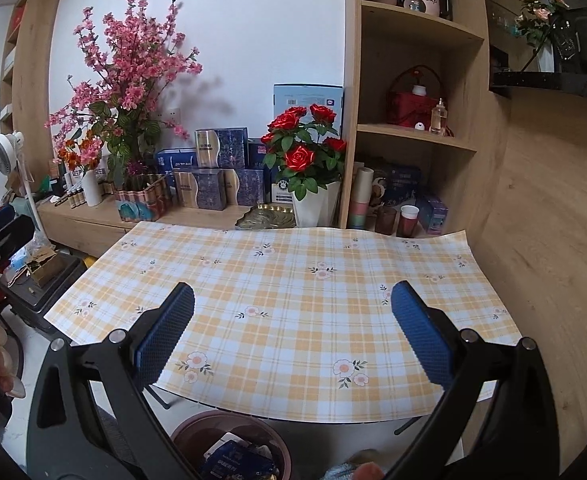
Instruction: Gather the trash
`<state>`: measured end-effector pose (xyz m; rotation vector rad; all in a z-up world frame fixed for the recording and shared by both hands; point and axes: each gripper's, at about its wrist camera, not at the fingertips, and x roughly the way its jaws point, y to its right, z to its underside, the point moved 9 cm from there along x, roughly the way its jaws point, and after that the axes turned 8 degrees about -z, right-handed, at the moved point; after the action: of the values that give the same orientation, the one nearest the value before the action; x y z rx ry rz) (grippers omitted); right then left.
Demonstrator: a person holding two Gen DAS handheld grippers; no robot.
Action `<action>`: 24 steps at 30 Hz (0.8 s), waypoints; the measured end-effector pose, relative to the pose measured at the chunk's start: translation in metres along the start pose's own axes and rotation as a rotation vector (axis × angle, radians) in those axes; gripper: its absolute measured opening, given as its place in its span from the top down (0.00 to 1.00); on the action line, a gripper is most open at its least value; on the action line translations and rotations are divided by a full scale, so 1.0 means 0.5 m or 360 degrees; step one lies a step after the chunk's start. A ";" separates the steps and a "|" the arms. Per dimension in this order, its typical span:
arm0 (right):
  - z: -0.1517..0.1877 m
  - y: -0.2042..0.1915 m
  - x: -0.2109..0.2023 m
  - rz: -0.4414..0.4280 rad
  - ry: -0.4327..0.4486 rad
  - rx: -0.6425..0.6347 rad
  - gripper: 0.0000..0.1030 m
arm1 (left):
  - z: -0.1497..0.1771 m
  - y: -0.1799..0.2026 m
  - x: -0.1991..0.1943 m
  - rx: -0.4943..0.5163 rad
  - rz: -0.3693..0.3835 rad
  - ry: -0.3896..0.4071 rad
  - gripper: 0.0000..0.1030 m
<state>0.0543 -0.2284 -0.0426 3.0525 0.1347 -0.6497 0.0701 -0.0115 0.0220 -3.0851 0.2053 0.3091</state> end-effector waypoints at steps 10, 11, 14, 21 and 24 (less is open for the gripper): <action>0.005 -0.014 -0.005 0.0007 -0.0011 -0.0022 0.06 | 0.007 -0.016 0.004 0.0087 -0.0171 -0.0039 0.06; 0.005 -0.015 -0.005 0.0007 -0.0010 -0.0025 0.06 | 0.007 -0.016 0.003 0.0090 -0.0172 -0.0040 0.06; 0.004 -0.017 -0.004 -0.0003 -0.0011 -0.0019 0.06 | 0.006 -0.012 0.000 0.0104 -0.0179 -0.0036 0.06; 0.000 -0.017 -0.006 0.0011 0.0001 -0.0036 0.06 | 0.000 -0.009 -0.003 0.0108 -0.0197 -0.0038 0.06; -0.001 -0.014 -0.005 -0.0003 -0.0001 -0.0020 0.06 | -0.001 -0.008 -0.003 0.0108 -0.0195 -0.0041 0.06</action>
<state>0.0516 -0.2217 -0.0413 3.0403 0.1410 -0.6475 0.0695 -0.0074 0.0230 -3.0078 0.0252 0.3295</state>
